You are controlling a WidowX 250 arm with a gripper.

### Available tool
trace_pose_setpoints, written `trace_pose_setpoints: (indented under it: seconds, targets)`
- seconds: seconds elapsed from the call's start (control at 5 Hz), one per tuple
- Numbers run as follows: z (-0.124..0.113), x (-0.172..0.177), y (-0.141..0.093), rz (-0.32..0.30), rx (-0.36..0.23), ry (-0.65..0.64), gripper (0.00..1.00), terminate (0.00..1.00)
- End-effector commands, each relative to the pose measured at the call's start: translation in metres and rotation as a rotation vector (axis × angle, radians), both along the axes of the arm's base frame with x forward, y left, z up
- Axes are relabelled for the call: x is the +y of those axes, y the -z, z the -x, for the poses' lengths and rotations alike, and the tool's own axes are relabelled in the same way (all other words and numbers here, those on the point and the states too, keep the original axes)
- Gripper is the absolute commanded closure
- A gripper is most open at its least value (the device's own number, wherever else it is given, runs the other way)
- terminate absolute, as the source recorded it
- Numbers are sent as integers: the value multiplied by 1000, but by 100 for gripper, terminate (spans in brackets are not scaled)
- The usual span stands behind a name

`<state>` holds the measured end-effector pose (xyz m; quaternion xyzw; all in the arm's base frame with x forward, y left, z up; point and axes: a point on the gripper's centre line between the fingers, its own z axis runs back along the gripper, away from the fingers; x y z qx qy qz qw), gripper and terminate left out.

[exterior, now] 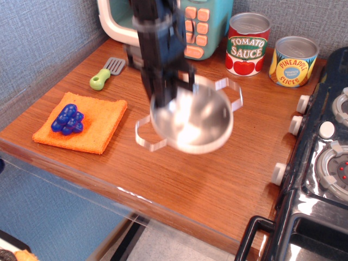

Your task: Move the pan to the right of the peeler

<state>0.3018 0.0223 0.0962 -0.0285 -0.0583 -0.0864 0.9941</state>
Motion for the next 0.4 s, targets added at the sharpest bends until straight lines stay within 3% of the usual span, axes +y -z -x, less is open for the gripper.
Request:
trace_pose_setpoints:
  seconds: [0.0, 0.2]
  targets:
    - [-67, 73, 7, -32, -40, -265, 100, 0]
    - [-85, 102, 32, -39, -4, -365, 100, 0]
